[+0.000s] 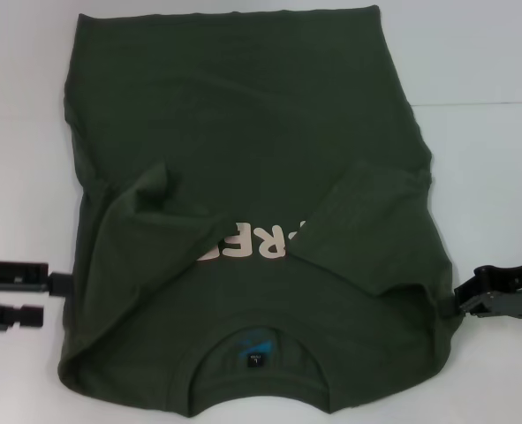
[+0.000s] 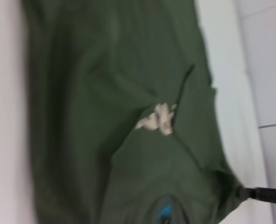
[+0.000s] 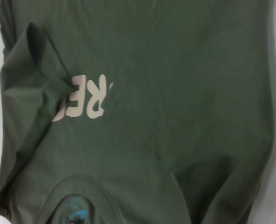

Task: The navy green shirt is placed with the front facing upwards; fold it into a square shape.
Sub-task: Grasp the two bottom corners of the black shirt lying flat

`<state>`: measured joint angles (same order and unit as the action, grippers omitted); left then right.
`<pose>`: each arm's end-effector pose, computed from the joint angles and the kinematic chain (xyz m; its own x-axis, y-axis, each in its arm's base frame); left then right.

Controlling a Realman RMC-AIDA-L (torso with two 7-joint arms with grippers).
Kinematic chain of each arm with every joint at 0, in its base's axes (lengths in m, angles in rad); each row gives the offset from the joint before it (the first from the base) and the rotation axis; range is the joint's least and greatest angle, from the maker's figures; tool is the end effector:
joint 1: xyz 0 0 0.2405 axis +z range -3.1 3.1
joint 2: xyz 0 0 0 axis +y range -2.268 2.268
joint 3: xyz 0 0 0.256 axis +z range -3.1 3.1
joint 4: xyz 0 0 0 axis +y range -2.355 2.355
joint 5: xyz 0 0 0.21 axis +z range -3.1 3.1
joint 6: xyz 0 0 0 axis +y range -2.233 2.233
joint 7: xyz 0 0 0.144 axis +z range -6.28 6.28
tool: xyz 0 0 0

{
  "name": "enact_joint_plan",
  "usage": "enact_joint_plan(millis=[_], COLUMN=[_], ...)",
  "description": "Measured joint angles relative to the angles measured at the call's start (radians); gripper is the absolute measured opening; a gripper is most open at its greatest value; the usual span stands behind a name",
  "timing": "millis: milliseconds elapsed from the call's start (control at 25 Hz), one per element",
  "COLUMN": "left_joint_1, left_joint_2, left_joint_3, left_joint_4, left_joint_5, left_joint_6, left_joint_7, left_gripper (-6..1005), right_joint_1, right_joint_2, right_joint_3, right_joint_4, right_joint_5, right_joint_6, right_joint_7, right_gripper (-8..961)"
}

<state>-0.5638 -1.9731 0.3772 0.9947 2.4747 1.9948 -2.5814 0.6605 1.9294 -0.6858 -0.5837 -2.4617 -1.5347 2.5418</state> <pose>-0.2878 0.3019 0.1068 0.0252 0.9756 0.2182 0.9902 -0.0544 0.1288 0.3045 0.3454 0.0306 0.0524 -0.9887 -0.1404 -0.9978 -0.0462 -0.0468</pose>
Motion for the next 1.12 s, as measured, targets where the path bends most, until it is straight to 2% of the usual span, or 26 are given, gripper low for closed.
enact_joint_plan(millis=[160,320,680,1120], left_joint_1=[-0.001,-0.016,-0.053,-0.075], left_joint_2=[-0.002,-0.003,0.0,0.002], left_joint_3=[0.009,0.047,0.139,0.147], left_joint_4=[0.01,-0.02,-0.181,-0.244], left_joint_5=[0.058,0.117,0.205,0.247], left_joint_6=[0.007,-0.039,-0.21,-0.304], left_joint_7=[-0.066,-0.096,-0.105,-0.129], left_gripper=[828,818,797,770], right_joint_1=[0.0,0.0,0.003,0.003], right_joint_2=[0.0,0.0,0.0,0.0], right_joint_3=[0.0,0.0,0.001,0.002], right_joint_4=[-0.006,-0.01,-0.013,-0.013], right_joint_5=[0.014,0.02,0.032,0.044], right_joint_6=[0.0,-0.001,-0.001,-0.001], right_joint_7=[-0.009,-0.019,-0.038,-0.05], right_gripper=[58,57,55,54])
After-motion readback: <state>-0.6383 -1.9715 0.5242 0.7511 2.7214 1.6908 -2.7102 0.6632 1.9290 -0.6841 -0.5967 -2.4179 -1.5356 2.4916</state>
